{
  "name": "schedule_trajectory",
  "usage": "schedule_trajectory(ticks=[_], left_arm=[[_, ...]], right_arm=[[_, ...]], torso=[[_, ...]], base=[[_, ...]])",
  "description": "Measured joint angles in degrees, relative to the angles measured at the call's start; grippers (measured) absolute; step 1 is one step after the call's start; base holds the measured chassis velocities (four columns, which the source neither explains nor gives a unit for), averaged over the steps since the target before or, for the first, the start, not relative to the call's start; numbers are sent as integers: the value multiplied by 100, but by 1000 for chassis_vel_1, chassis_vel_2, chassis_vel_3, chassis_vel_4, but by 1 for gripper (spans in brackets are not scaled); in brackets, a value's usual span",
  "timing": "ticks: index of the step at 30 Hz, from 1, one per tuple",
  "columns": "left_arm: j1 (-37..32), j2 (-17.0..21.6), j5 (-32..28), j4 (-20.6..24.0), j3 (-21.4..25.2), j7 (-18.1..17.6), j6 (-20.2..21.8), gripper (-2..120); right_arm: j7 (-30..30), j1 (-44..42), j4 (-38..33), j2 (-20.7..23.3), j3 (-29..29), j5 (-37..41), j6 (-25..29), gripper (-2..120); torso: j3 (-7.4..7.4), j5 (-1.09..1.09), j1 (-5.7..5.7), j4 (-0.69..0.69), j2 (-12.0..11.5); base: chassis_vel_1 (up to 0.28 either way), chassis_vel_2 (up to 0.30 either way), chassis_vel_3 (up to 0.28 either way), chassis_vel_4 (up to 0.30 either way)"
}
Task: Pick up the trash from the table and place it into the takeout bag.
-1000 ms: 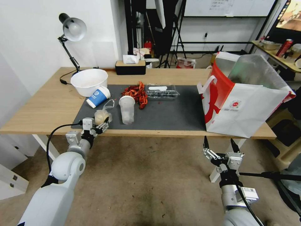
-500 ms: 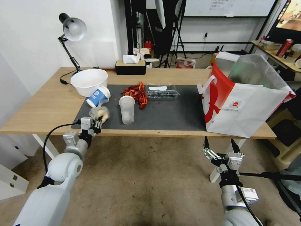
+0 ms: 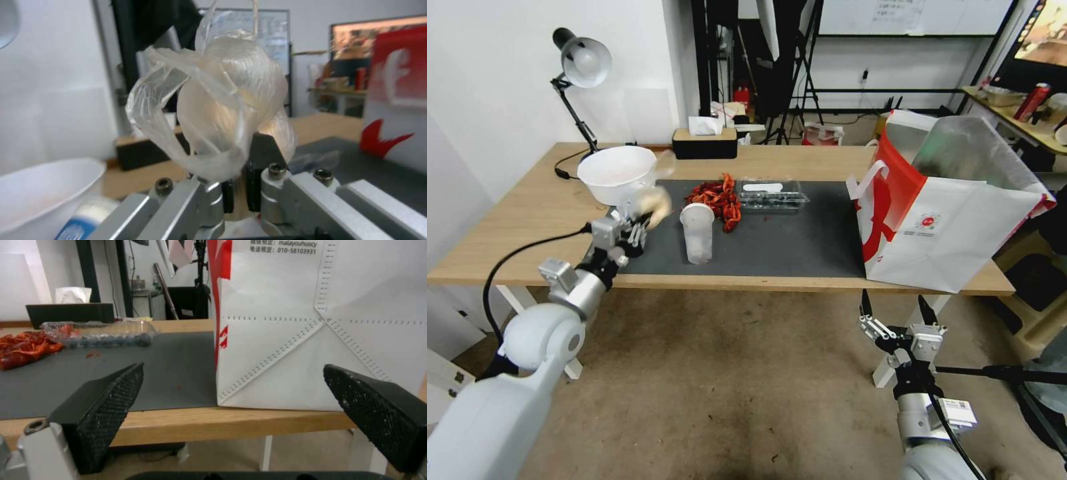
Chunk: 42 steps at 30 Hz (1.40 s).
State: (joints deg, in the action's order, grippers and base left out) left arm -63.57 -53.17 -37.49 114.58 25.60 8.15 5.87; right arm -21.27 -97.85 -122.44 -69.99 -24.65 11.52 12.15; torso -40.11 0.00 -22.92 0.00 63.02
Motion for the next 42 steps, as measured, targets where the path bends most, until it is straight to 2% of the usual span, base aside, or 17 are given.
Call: schedule_trajectory(ticks=[8,10,11,12,15,16,19,20,22,32,34,35,36,37,38,39,42], left_arm=[[928,417,-607,-32,-864,161,-212,3],[928,417,-607,-32,-864,161,-212,3],[1297,482,-726,-126,-1226,158,-212,3],[1297,482,-726,-126,-1226,158,-212,3],[1966,507,-854,-354,-1924,104,-204,3],[1966,507,-854,-354,-1924,104,-204,3],[2607,470,-989,-579,-2602,60,-204,3],[2607,470,-989,-579,-2602,60,-204,3],[3031,381,-1059,-774,-2973,53,-223,3],[4364,7,-1250,-1321,-3980,11,-217,3],[4771,-126,-1314,-1458,-4339,-10,-207,3],[5120,-250,-1392,-1580,-4685,-42,-191,3],[5120,-250,-1392,-1580,-4685,-42,-191,3],[5403,-360,-1476,-1663,-4956,-62,-161,3],[5462,-386,-1496,-1682,-5007,-66,-152,3],[5841,-565,-1636,-1825,-5322,-100,-80,3],[6251,-818,-1767,-2025,-5620,-118,-27,3]], right_arm=[[19,62,43,-92,-39,4,41,100],[19,62,43,-92,-39,4,41,100],[21,64,47,-108,-52,4,47,100],[21,64,47,-108,-52,4,47,100],[22,60,50,-141,-84,-9,57,100],[22,60,50,-141,-84,-9,57,100],[22,49,62,-176,-113,-32,79,100],[22,49,62,-176,-113,-32,79,100],[21,46,80,-214,-128,-50,94,100],[16,40,121,-269,-160,-103,117,100],[13,50,126,-284,-170,-110,117,100],[11,50,126,-295,-175,-117,117,100],[11,50,126,-295,-175,-117,117,100],[9,51,126,-308,-179,-121,118,100],[9,52,126,-314,-181,-122,118,100],[8,55,128,-331,-186,-123,118,100],[8,61,136,-355,-188,-125,124,100]], torso=[[0,-1,0,0,0],[0,-1,0,0,0],[0,-1,0,0,0],[0,-1,0,0,0],[0,-2,-1,0,0],[0,-2,-1,0,0],[0,-1,0,-1,0],[0,-1,0,-1,0],[0,1,-1,0,0],[0,0,-1,0,0],[0,1,-1,0,0],[0,-1,-1,0,0],[0,-1,-1,0,0],[0,2,-1,-2,0],[0,2,-1,-2,0],[0,1,-1,-1,0],[0,1,-1,0,0]], base=[[0,0,0,0],[0,0,0,0],[0,0,0,0],[0,0,0,0],[0,0,0,0],[0,0,0,0],[0,0,0,0],[0,0,0,0],[0,0,0,0],[0,0,0,0],[0,0,0,0],[0,0,0,0],[0,0,0,0],[0,0,0,0],[0,0,0,0],[0,0,0,0],[0,0,0,0]])
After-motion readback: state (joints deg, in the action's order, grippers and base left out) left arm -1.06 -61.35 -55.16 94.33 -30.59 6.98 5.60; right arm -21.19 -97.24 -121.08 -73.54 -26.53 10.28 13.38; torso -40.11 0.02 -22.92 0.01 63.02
